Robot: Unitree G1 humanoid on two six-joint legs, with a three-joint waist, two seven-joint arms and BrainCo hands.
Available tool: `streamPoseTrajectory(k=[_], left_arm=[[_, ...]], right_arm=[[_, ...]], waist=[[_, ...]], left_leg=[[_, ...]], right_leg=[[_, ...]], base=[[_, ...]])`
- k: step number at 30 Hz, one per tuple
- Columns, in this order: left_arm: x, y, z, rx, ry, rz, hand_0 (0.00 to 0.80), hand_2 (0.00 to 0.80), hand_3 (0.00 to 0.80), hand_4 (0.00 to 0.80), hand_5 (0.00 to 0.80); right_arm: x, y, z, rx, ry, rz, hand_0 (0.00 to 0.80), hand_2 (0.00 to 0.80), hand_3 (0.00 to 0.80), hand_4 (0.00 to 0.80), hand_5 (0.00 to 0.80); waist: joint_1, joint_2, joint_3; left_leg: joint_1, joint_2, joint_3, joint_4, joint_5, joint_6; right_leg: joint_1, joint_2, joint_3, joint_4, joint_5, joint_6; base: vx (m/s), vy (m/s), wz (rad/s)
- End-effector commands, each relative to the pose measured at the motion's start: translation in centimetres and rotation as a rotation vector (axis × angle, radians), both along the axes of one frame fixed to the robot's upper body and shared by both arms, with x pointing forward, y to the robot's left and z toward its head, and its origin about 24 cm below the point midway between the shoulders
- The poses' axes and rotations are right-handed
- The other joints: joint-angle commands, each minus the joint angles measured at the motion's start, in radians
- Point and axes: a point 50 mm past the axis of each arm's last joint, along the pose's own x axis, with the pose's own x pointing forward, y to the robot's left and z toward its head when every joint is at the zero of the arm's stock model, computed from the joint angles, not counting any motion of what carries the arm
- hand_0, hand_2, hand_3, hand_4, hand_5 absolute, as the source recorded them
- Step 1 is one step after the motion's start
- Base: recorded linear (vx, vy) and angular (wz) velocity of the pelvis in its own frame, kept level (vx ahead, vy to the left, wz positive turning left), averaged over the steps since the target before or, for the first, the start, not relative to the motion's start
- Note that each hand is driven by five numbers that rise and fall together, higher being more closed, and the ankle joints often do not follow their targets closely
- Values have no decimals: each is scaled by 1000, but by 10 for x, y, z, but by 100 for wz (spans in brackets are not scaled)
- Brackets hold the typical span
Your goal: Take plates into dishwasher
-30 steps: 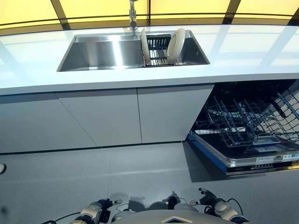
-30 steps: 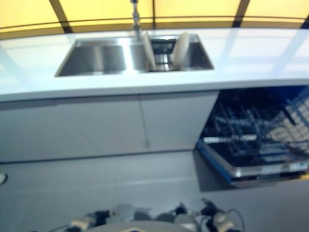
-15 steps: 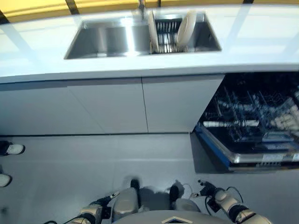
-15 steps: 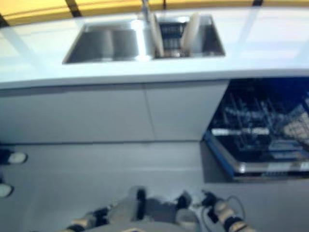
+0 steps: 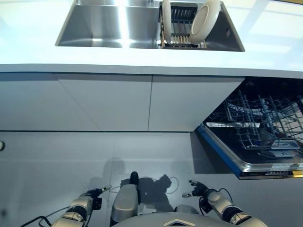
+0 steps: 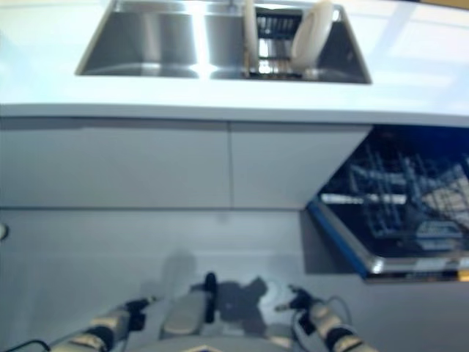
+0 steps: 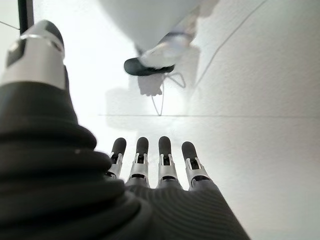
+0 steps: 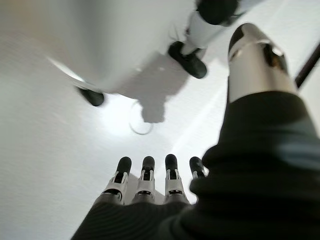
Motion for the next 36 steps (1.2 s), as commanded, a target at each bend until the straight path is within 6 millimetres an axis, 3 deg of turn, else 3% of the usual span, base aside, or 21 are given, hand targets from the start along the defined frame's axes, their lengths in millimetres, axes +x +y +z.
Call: streamPoseTrajectory(k=[1, 4, 9, 11, 12, 14, 15, 16, 17, 18, 20, 22, 23, 24, 25, 26, 27, 31, 32, 36], left_arm=[[-9, -15, -8, -11, 57, -65, 0, 0, 0, 0, 0], [-15, -18, -10, -15, 76, -68, 0, 0, 0, 0, 0], [-14, -17, -9, 6, 84, -111, 0, 0, 0, 0, 0], [-8, -9, -5, 27, 93, -160, 0, 0, 0, 0, 0], [-5, -5, -2, 44, 96, -187, 0, 0, 0, 0, 0], [-3, 0, 0, 61, 93, -215, 0, 0, 0, 0, 0], [-4, 0, 0, 63, 95, -220, 0, 0, 0, 0, 0], [-5, 2, 0, 68, 105, -234, 0, 0, 0, 0, 0], [-7, 3, -1, 76, 115, -243, 0, 0, 0, 0, 0], [-10, 3, -1, 81, 116, -240, 0, 0, 0, 0, 0], [-13, 4, -2, 74, 114, -227, 0, 0, 0, 0, 0], [-12, 8, 0, 76, 115, -247, 0, 0, 0, 0, 0], [-11, 11, 2, 85, 121, -257, 0, 0, 0, 0, 0], [-14, 14, 2, 89, 132, -259, 0, 0, 0, 0, 0], [-15, 14, 2, 88, 134, -258, 0, 0, 0, 0, 0], [-20, 16, 2, 88, 145, -238, 0, 0, 0, 0, 0], [-23, 16, 1, 80, 144, -218, 0, 0, 0, 0, 0], [-33, 18, -1, 61, 140, -154, 0, 0, 0, 0, 0], [-39, 17, -3, 44, 143, -103, 0, 0, 0, 0, 0], [-45, 12, -6, 30, 159, -141, 0, 0, 0, 0, 0]], right_arm=[[6, -18, 9, -20, -56, -10, 0, 0, 0, 0, 0], [4, -17, 9, -3, -44, 5, 0, 0, 0, 0, 0], [2, -12, 9, 138, 46, 52, 0, 0, 0, 0, 0], [7, -9, 16, 248, 75, 101, 0, 0, 0, 0, 0], [10, -9, 19, 254, 62, 116, 0, 0, 0, 0, 0], [15, -13, 23, 229, 36, 126, 0, 0, 0, 0, 0], [16, -15, 24, 220, 27, 131, 0, 0, 0, 0, 0], [17, -19, 27, 195, 14, 143, 0, 0, 0, 0, 0], [17, -23, 28, 163, 12, 149, 0, 0, 0, 0, 0], [16, -25, 29, 142, 8, 154, 0, 0, 0, 0, 0], [22, -24, 36, 222, 12, 175, 0, 0, 0, 0, 0], [40, -19, 58, 325, -59, 227, 0, 0, 0, 0, 0], [53, -18, 78, 399, -126, 253, 0, 0, 0, 0, 0], [65, -19, 101, 458, -197, 285, 0, 0, 0, 0, 0], [68, -20, 108, 470, -211, 292, 0, 0, 0, 0, 0], [80, -23, 142, 526, -317, 344, 0, 0, 0, 0, 0], [87, -26, 161, 525, -384, 372, 0, 0, 0, 0, 0], [108, -30, 214, 493, -541, 434, 0, 0, 0, 0, 0], [114, -30, 233, 509, -598, 427, 0, 0, 0, 0, 0], [128, -41, 266, 566, -775, 310, 0, 0, 0, 0, 0]], waist=[[7, 26, -28], [4, 21, -30], [1, 11, -47], [-4, -8, -65], [-7, -16, -75], [-22, -9, -86], [-30, -2, -88], [-53, 17, -89], [-73, 39, -91], [-94, 51, -86], [-119, 53, -81], [-140, 29, -71], [-156, 10, -67], [-176, -1, -63], [-182, -2, -60], [-211, -12, -54], [-221, -12, -49], [-223, -28, -54], [-228, -20, -67], [-224, -13, -83]], left_leg=[[-157, 75, -39, 62, 33, -48], [-162, 84, -40, 82, 21, -50], [-127, 57, -41, 98, -20, -31], [-97, 30, -38, 94, -41, -13], [-77, 15, -41, 75, -42, -3], [-32, 3, -53, 27, -42, 15], [-12, -3, -60, 10, -42, 22], [41, -17, -80, -30, -44, 39], [78, -16, -88, -58, -43, 46], [115, -20, -93, -86, -44, 50], [163, -29, -97, -128, -32, 42], [200, -47, -100, -141, -37, 34], [227, -58, -100, -142, -57, 32], [258, -66, -107, -148, -76, 29], [269, -68, -112, -148, -85, 28], [304, -83, -139, -139, -120, 33], [322, -90, -150, -123, -145, 40], [320, -104, -154, -34, -212, 60], [346, -81, -144, -36, -218, 50], [392, -34, -101, -71, -218, 23]], right_leg=[[29, 12, 10, 49, -10, 27], [26, 1, 7, 34, -5, 33], [38, -37, -3, 39, 32, 62], [38, -74, -4, 83, 135, 79], [19, -97, 7, 137, 220, 88], [-31, -114, 46, 259, 312, 92], [-60, -109, 64, 311, 333, 89], [-142, -84, 107, 459, 351, 77], [-214, -53, 119, 543, 355, 61], [-279, -11, 111, 556, 325, 40], [-327, 64, 68, 457, 247, 11], [-335, 92, 16, 265, 221, 9], [-357, 89, -3, 159, 253, 24], [-377, 91, -3, 80, 292, 41], [-381, 93, -2, 57, 307, 47], [-427, 100, 22, -4, 364, 66], [-445, 102, 24, -6, 377, 64], [-413, 96, 40, 68, 316, 31], [-401, 97, 35, 97, 279, 19], [-339, 89, 7, 86, 237, 7]], base=[[81, -28, -9], [80, -1, -4], [119, 51, -2], [174, 13, 2], [166, 33, 8], [160, 102, 4], [230, 205, -3], [297, 261, 10], [390, 287, 40], [382, 182, 49], [386, -24, 19], [370, -238, 15], [381, -315, 28], [314, -265, 25], [361, -238, 30], [308, -187, 27], [288, -212, 40], [129, -157, 30], [210, -177, 19], [177, -140, 1]])
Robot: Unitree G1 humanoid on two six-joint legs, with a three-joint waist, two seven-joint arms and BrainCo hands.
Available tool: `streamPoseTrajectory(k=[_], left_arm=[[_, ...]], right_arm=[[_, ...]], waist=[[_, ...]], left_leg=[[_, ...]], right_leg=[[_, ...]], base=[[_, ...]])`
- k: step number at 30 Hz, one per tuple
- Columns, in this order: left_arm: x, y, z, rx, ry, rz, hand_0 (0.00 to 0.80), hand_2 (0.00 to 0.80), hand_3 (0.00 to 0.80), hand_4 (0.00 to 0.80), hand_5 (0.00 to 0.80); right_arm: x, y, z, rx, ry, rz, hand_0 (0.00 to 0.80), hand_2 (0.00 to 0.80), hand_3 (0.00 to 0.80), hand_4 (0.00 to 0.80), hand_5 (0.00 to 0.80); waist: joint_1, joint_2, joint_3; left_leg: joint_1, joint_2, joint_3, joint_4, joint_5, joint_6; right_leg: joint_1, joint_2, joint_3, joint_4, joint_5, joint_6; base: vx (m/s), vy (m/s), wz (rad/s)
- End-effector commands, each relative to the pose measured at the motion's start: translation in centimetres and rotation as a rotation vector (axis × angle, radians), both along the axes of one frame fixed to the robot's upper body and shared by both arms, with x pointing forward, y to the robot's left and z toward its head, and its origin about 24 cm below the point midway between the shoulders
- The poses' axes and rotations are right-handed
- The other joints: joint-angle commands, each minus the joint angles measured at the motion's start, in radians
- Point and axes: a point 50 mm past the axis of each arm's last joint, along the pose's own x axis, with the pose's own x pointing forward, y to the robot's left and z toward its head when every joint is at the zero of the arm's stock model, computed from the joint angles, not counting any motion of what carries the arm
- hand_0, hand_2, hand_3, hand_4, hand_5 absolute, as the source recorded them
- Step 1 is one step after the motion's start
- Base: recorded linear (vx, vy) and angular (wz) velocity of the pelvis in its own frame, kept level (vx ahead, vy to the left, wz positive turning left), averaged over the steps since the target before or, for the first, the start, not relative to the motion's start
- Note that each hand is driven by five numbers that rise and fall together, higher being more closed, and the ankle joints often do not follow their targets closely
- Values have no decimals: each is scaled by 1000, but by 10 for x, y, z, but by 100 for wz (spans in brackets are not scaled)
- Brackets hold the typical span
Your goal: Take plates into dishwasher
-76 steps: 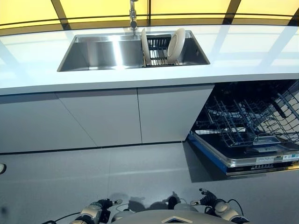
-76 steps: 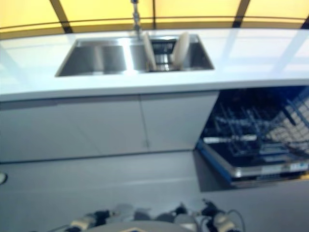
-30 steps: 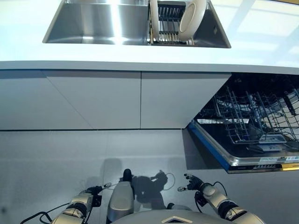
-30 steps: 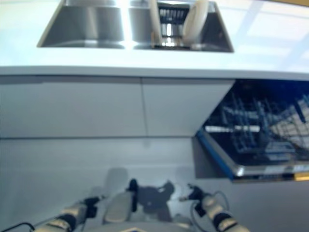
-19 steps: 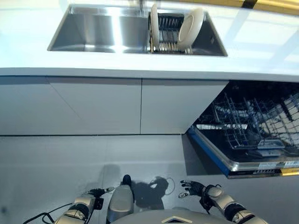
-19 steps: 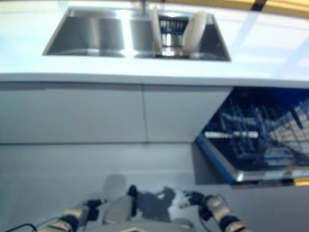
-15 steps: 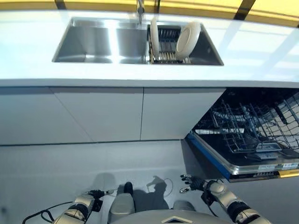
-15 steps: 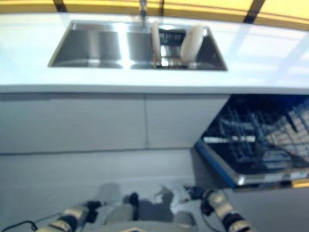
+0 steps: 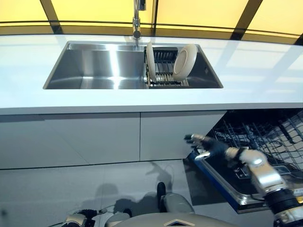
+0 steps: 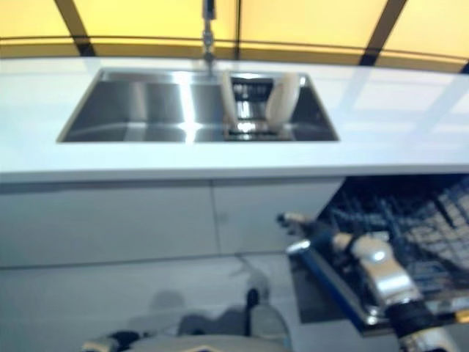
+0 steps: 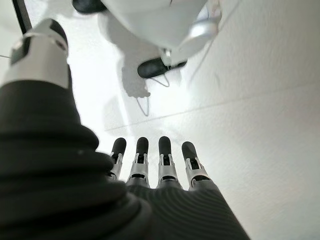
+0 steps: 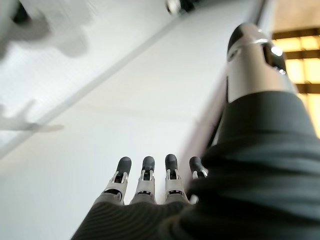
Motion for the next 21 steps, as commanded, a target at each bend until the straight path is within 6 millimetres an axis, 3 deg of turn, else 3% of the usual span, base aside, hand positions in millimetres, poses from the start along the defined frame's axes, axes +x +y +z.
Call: streamPoseTrajectory(k=[1, 6, 8, 11, 15, 18, 20, 21], left_arm=[[18, 3, 3, 24, -52, -9, 0, 0, 0, 0, 0], [12, -2, 0, 46, -38, -2, 0, 0, 0, 0, 0], [11, 1, 1, 56, -39, 10, 0, 0, 0, 0, 0], [12, 3, 2, 64, -30, -4, 0, 0, 0, 0, 0], [17, 8, 5, 85, -12, -54, 0, 0, 0, 0, 0], [23, 12, 7, 98, -21, -68, 0, 0, 0, 0, 0], [25, 13, 8, 104, -30, -59, 0, 0, 0, 0, 0], [26, 13, 8, 105, -32, -57, 0, 0, 0, 0, 0]], right_arm=[[34, -6, 71, 219, -300, -161, 0, 0, 0, 0, 0], [39, -40, 78, 313, -485, -590, 0, 0, 0, 0, 0], [35, -59, 71, 302, -494, -808, 0, 0, 0, 0, 0], [34, -73, 66, 234, -497, -943, 0, 0, 0, 0, 0], [46, -76, 86, 213, -505, -974, 0, 0, 0, 0, 0], [63, -70, 106, 176, -491, -913, 0, 0, 0, 0, 0], [71, -68, 117, 163, -487, -860, 0, 0, 0, 0, 0], [77, -67, 125, 147, -490, -847, 0, 0, 0, 0, 0]], waist=[[-5, -7, -8], [-7, 18, -10], [-16, 30, 0], [-24, 37, 11], [-22, 33, 20], [-4, 30, 18], [3, 26, 10], [12, 25, 5]], left_leg=[[27, 4, 56, 100, -102, 43], [26, 21, 95, 78, -99, 32], [22, 22, 111, 80, -102, 38], [27, 21, 123, 78, -108, 46], [35, 17, 130, 79, -112, 50], [40, 28, 153, 104, -124, 40], [49, 40, 162, 144, -146, 28], [53, 58, 164, 210, -156, 11]], right_leg=[[7, -44, -1, 57, -23, 23], [36, -61, -15, 50, -52, 36], [26, -69, -15, 65, -59, 41], [6, -80, -19, 89, -55, 50], [-10, -94, -34, 109, -43, 58], [-9, -120, -86, 124, -53, 57], [-2, -125, -97, 128, -64, 44], [17, -115, -100, 128, -82, 23]], base=[[153, -91, 7], [83, -53, 6], [37, -3, -1], [53, -15, -3], [109, -78, -14], [107, -113, -17], [93, -153, -39], [71, -166, -18]])
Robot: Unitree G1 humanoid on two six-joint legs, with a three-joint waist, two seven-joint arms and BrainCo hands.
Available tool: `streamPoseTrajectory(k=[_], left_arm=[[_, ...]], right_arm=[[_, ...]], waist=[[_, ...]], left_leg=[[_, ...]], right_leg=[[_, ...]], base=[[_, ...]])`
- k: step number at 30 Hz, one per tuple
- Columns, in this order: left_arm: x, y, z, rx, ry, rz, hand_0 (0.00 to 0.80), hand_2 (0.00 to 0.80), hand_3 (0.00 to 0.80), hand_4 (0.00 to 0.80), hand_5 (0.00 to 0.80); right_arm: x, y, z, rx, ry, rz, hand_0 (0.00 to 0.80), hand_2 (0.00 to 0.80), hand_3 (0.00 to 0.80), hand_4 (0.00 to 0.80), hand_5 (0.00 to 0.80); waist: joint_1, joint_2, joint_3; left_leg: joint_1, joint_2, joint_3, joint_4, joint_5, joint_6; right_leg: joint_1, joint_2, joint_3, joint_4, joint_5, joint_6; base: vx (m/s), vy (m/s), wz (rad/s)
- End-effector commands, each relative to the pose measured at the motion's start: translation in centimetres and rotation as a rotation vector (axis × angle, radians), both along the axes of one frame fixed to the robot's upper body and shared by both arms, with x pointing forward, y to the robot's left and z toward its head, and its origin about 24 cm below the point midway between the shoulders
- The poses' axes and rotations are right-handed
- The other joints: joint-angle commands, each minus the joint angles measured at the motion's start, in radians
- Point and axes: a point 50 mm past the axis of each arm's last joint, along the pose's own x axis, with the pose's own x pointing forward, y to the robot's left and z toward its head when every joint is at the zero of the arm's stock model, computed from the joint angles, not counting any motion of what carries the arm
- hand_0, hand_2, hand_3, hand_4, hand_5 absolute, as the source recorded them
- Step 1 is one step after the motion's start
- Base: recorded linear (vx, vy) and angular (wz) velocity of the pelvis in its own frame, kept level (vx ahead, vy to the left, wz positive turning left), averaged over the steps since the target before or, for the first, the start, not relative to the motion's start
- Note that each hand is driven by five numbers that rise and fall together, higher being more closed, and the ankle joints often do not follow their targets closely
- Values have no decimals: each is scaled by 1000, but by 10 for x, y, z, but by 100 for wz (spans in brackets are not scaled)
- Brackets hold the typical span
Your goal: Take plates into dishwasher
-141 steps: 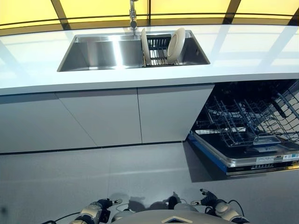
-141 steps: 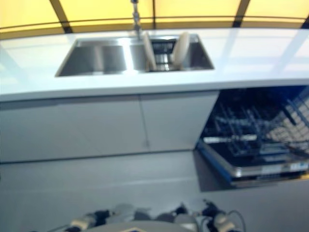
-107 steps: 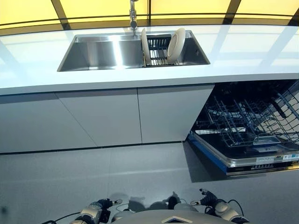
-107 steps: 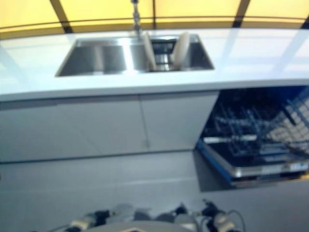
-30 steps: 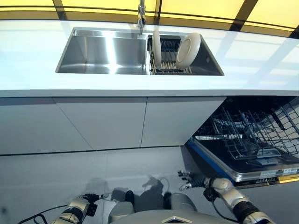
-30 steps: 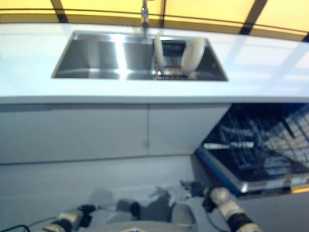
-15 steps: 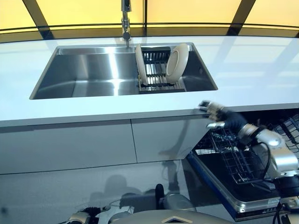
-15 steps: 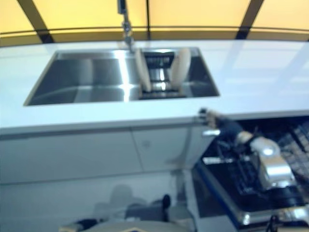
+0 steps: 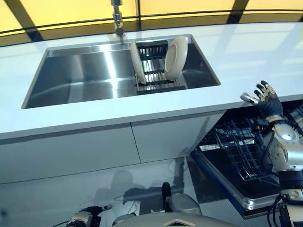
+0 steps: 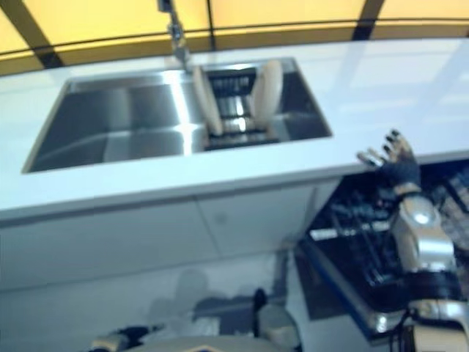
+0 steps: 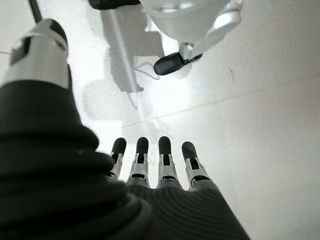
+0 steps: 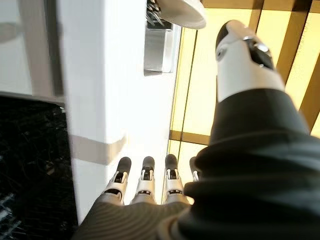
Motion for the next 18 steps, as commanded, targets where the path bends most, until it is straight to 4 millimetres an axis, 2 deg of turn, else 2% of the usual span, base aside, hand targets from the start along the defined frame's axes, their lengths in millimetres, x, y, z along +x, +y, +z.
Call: streamPoseTrajectory(k=[1, 2, 3, 4, 5, 6, 7, 8, 9, 10, 12, 14, 18], left_arm=[[5, 20, 7, 93, 24, -50, 0, 0, 0, 0, 0], [5, 18, 6, 82, 21, -43, 0, 0, 0, 0, 0], [6, 14, 5, 69, 14, -36, 0, 0, 0, 0, 0], [6, 12, 4, 60, 8, -35, 0, 0, 0, 0, 0], [9, 6, 4, 44, -2, -50, 0, 0, 0, 0, 0], [14, 3, 4, 34, -12, -60, 0, 0, 0, 0, 0], [17, 1, 4, 28, -18, -68, 0, 0, 0, 0, 0], [21, 0, 5, 24, -27, -80, 0, 0, 0, 0, 0], [24, 0, 6, 22, -31, -100, 0, 0, 0, 0, 0], [28, -1, 7, 21, -34, -123, 0, 0, 0, 0, 0], [34, -1, 9, 21, -48, -117, 0, 0, 0, 0, 0], [34, 1, 9, 21, -53, -114, 0, 0, 0, 0, 0], [28, 7, 9, 36, -35, -103, 0, 0, 0, 0, 0]], right_arm=[[21, 7, 49, -53, -97, 64, 0, 0, 0, 0, 0], [27, 8, 56, -62, -89, 73, 0, 0, 0, 0, 0], [31, 9, 61, -85, -84, 85, 0, 0, 0, 0, 0], [34, 9, 65, -102, -86, 93, 0, 0, 0, 0, 0], [36, 7, 73, -119, -89, 87, 0, 0, 0, 0, 0], [38, 8, 76, -126, -89, 84, 0, 0, 0, 0, 0], [40, 8, 77, -127, -90, 78, 0, 0, 0, 0, 0], [44, 10, 82, -151, -102, 67, 0, 0, 0, 0, 0], [47, 11, 89, -185, -112, 61, 0, 0, 0, 0, 0], [48, 10, 94, -172, -122, 61, 0, 0, 0, 0, 0], [48, 15, 96, -142, -128, 72, 0, 0, 0, 0, 0], [48, 14, 94, -179, -132, 69, 0, 0, 0, 0, 0], [46, 19, 92, -173, -108, 114, 0, 0, 0, 0, 0]], waist=[[46, -63, -52], [60, -63, -53], [72, -71, -52], [79, -80, -51], [114, -95, -37], [134, -98, -29], [149, -91, -21], [168, -77, -17], [183, -68, -10], [193, -70, -1], [199, -80, -14], [194, -75, -36], [185, -76, -70]], left_leg=[[-37, -5, -10, 256, -90, 37], [-68, 20, -27, 386, -34, 9], [-119, 18, -52, 516, 20, -5], [-161, 3, -67, 595, 60, -13], [-302, -18, -98, 719, 115, -24], [-366, -25, -109, 714, 114, -21], [-389, -24, -111, 663, 117, -24], [-376, 2, -89, 460, 106, -12], [-368, 30, -60, 325, 133, -16], [-381, 46, -51, 323, 149, -18], [-352, 14, -71, 252, 107, -10], [-287, 5, -59, 159, 114, -7], [-237, -3, -43, 106, 109, 4]], right_leg=[[-24, -139, 50, 138, -71, 105], [3, -116, 49, 128, -90, 74], [22, -105, 55, 121, -103, 49], [33, -102, 64, 114, -108, 32], [79, -101, 77, 102, -123, 13], [101, -102, 81, 97, -130, 14], [122, -96, 81, 91, -138, 20], [148, -85, 83, 81, -146, 46], [176, -76, 85, 69, -155, 57], [189, -81, 74, 71, -164, 55], [205, -101, 66, 39, -156, 78], [199, -110, 47, 34, -150, 97], [182, -111, 46, 33, -151, 103]], base=[[73, -182, -8], [79, -175, 1], [95, -157, -16], [137, -94, -47], [174, -6, -75], [206, 55, -72], [261, 162, -40], [299, 203, -24], [288, 195, -26], [197, 121, -38], [152, 97, -32], [133, 97, -5], [95, 20, -35]])
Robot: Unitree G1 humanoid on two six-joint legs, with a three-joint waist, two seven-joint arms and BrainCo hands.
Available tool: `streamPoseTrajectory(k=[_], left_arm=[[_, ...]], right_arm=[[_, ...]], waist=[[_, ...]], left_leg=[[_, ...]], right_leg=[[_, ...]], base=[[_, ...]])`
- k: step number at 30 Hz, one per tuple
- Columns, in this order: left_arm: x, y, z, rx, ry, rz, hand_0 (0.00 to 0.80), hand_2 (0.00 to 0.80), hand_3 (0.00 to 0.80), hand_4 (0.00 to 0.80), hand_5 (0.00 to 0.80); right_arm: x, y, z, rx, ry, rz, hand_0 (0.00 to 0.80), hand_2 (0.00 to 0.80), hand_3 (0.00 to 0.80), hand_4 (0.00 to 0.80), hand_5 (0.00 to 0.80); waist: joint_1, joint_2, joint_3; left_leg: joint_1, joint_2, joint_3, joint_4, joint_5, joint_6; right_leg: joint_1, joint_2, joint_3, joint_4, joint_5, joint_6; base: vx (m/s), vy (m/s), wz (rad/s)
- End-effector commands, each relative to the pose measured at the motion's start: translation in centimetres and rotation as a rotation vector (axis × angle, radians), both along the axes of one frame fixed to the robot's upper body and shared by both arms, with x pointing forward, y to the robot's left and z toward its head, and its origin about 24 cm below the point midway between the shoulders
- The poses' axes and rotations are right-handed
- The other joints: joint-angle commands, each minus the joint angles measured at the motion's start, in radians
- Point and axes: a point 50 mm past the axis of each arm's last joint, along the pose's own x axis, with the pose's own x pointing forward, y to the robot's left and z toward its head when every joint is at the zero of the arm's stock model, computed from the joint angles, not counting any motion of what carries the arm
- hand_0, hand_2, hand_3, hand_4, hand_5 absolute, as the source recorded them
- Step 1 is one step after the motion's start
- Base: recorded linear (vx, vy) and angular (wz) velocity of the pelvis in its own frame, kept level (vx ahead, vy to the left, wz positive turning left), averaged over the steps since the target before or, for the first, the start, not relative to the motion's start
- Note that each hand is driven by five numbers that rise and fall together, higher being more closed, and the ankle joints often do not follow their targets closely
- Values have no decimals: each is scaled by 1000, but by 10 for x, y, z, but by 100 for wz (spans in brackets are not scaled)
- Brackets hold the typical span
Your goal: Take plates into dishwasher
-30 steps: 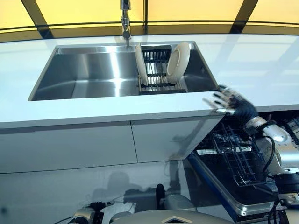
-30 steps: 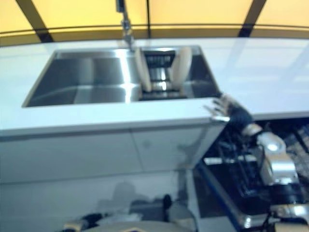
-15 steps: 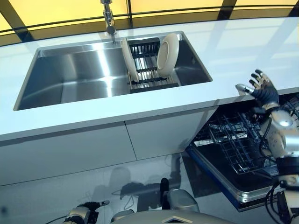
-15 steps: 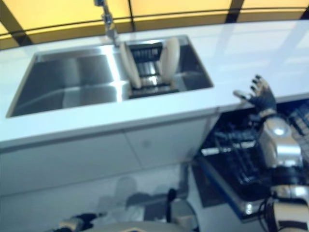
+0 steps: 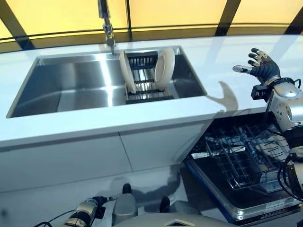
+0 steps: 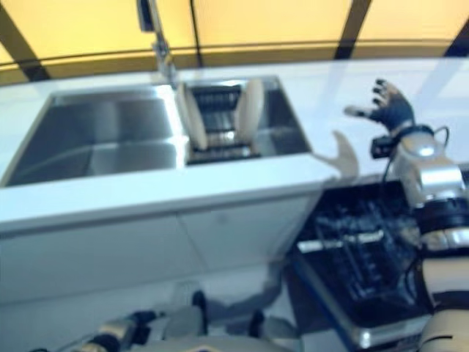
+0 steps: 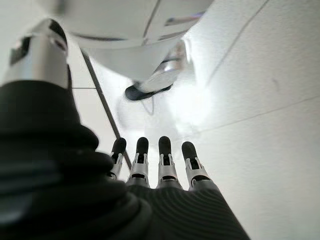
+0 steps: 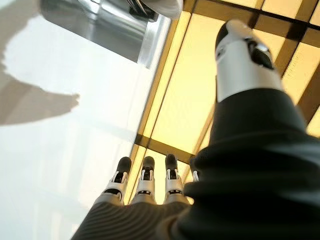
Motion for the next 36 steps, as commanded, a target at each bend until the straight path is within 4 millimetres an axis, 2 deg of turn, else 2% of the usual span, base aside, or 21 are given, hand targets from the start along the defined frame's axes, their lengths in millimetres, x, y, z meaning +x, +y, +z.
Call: streamPoseTrajectory(k=[1, 6, 12, 16, 17, 18, 19, 21, 24, 25, 26, 29, 36], left_arm=[[6, 16, 6, 48, 1, -41, 0, 0, 0, 0, 0], [-1, 13, 3, 44, 17, -50, 0, 0, 0, 0, 0], [-4, 16, 3, 65, 24, -85, 0, 0, 0, 0, 0], [-2, 18, 5, 76, 30, -132, 0, 0, 0, 0, 0], [-1, 21, 6, 85, 34, -153, 0, 0, 0, 0, 0], [1, 24, 8, 95, 34, -166, 0, 0, 0, 0, 0], [1, 29, 10, 106, 41, -174, 0, 0, 0, 0, 0], [1, 32, 11, 116, 37, -160, 0, 0, 0, 0, 0], [11, 34, 15, 110, 6, -116, 0, 0, 0, 0, 0], [12, 34, 16, 110, 1, -106, 0, 0, 0, 0, 0], [17, 34, 17, 105, -10, -93, 0, 0, 0, 0, 0], [19, 31, 16, 105, -25, -107, 0, 0, 0, 0, 0], [4, 24, 9, 72, 5, -92, 0, 0, 0, 0, 0]], right_arm=[[1, 3, 35, -24, -103, 33, 0, 0, 0, 0, 0], [6, 11, 41, 11, -96, 75, 0, 0, 0, 0, 0], [10, 11, 44, 53, -77, 50, 0, 0, 0, 0, 0], [11, 10, 42, 51, -46, 40, 0, 0, 0, 0, 0], [11, 10, 42, 56, -37, 39, 0, 0, 0, 0, 0], [10, 11, 39, 64, -31, 40, 0, 0, 0, 0, 0], [9, 10, 35, 71, -20, 38, 0, 0, 0, 0, 0], [9, 5, 29, 77, 13, 7, 0, 0, 0, 0, 0], [10, -6, 27, 99, 42, -37, 0, 0, 0, 0, 0], [10, -7, 28, 103, 44, -36, 0, 0, 0, 0, 0], [10, -8, 28, 105, 58, -36, 0, 0, 0, 0, 0], [10, -10, 27, 117, 88, -29, 0, 0, 0, 0, 0], [16, -7, 19, 174, 150, -5, 0, 0, 0, 0, 0]], waist=[[26, -31, -40], [39, -41, -50], [57, -51, -51], [63, -54, -53], [62, -57, -50], [56, -58, -44], [36, -42, -23], [21, -41, -6], [21, -49, 11], [21, -48, 14], [23, -53, 12], [31, -57, 0], [55, -54, -33]], left_leg=[[94, -5, 8, -77, -34, -34], [93, -3, 12, -91, -33, -29], [87, -1, 15, -90, -36, -30], [73, -21, 7, -64, -54, -6], [72, -33, 2, -64, -53, 8], [72, -44, -3, -65, -59, 23], [92, -46, -23, -70, -65, 33], [114, -50, -32, -77, -71, 28], [137, -48, -30, -89, -87, 19], [138, -44, -30, -89, -86, 17], [130, -45, -32, -96, -82, 16], [133, -44, -21, -117, -72, 10], [154, -47, -1, -154, -63, -2]], right_leg=[[56, -103, 123, -23, -7, 128], [57, -101, 121, -34, -8, 130], [75, -112, 115, -62, 2, 141], [72, -134, 134, -25, -8, 155], [54, -151, 143, 23, 18, 168], [9, -176, 167, 132, 84, 180], [-100, -178, 213, 269, 163, 187], [-149, -162, 231, 238, 156, 179], [-134, -129, 160, 96, 108, 167], [-125, -125, 151, 81, 104, 166], [-108, -112, 155, 32, 95, 170], [-64, -109, 131, -20, 96, 173], [7, -102, 104, -101, 89, 164]], base=[[61, -13, 15], [53, -18, 21], [34, 26, 23], [41, 98, 11], [14, 65, -2], [52, 104, -1], [69, 67, 4], [120, -6, 12], [71, -103, 29], [-31, -163, 26], [-36, -127, 24], [15, -56, 29], [66, -6, 6]])
